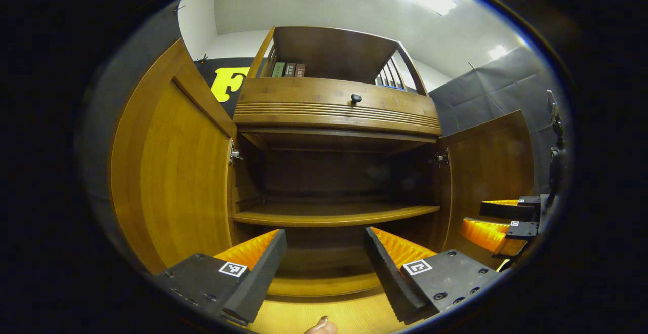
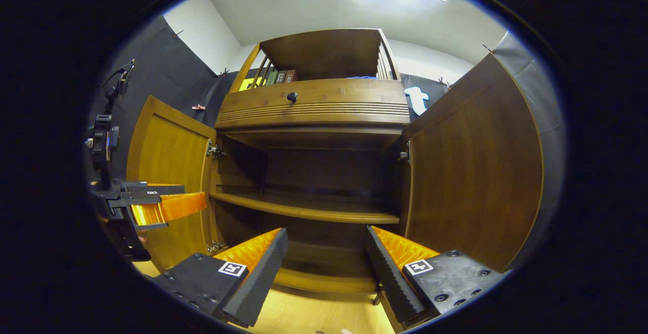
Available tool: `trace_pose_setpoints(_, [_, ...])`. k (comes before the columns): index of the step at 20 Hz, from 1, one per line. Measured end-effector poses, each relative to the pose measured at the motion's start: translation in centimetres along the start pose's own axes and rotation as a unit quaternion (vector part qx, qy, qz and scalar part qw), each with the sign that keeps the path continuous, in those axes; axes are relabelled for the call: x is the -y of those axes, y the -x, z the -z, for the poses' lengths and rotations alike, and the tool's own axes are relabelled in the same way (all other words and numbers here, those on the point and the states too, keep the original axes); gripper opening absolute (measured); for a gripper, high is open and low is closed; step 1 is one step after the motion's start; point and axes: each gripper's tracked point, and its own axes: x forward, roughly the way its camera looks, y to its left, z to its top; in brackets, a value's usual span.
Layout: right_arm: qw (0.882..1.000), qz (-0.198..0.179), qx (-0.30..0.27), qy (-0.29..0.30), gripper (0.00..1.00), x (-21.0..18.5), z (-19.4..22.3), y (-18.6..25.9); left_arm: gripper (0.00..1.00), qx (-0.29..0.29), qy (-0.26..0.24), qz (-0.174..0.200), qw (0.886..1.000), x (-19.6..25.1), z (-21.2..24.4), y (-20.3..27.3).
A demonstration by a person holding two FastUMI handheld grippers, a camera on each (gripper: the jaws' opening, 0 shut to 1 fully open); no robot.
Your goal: Open the right door of the double-door shoe cabinet with the right hand, and open the left door with the left hand.
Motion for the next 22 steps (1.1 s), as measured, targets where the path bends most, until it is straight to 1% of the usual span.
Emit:
trace_pose_setpoints(2, [1.0,-0.001,-0.002,-0.001,0.97,-0.06,0.13,-0.03,0.96,0.001,0.002,-0.002,1.0,-0.11,0.04,-0.02])
trace_pose_setpoints(3, [1.0,-0.002,-0.003,-0.001,0.95,-0.06,0.21,-0.11,0.96,0.001,0.003,-0.002,1.0,-0.2,0.0,-0.08])
trace_pose_setpoints(4, [1.0,-0.002,-0.004,-0.001,0.97,-0.16,0.19,-0.11,0.96,0.001,0.004,-0.003,1.0,-0.27,0.08,-0.1])
trace_pose_setpoints(8, [1.0,-0.003,-0.002,-0.001,0.97,-0.13,0.11,-0.02,0.97,0.001,0.007,-0.004,1.0,-0.37,0.2,-0.16])
trace_pose_setpoints(9, [1.0,-0.004,-0.002,-0.004,0.99,-0.18,0.07,-0.05,0.97,0.0,0.007,-0.004,1.0,-0.4,0.28,-0.15])
trace_pose_setpoints(11, [1.0,-0.01,-0.003,-0.012,0.96,-0.56,0.05,-0.01,0.97,0.0,0.005,-0.003,1.0,-0.32,0.34,-0.14])
trace_pose_setpoints(12, [1.0,-0.01,-0.003,-0.013,0.96,-0.53,0.04,-0.04,0.97,-0.001,0.005,-0.002,1.0,-0.28,0.33,-0.21])
trace_pose_setpoints(13, [1.0,-0.008,-0.001,-0.01,0.99,-0.45,0.01,-0.06,0.97,0.0,0.004,-0.001,1.0,-0.2,0.37,-0.11])
trace_pose_setpoints(14, [1.0,-0.006,0.0,-0.007,0.95,-0.39,-0.08,-0.13,0.97,0.0,0.004,-0.001,1.0,-0.22,0.34,-0.11])
trace_pose_setpoints(15, [1.0,-0.005,0.001,-0.005,0.97,-0.29,-0.1,-0.16,0.97,0.001,0.003,-0.001,1.0,-0.24,0.29,-0.19])
trace_pose_setpoints(16, [1.0,-0.006,0.001,-0.005,0.95,-0.45,-0.05,-0.11,0.97,0.001,0.003,-0.001,1.0,-0.24,0.25,-0.16])
trace_pose_setpoints(22, [1.0,-0.006,0.0,-0.002,0.95,-0.51,-0.01,-0.14,0.96,0.005,0.006,0.0,1.0,-0.37,0.0,-0.04])
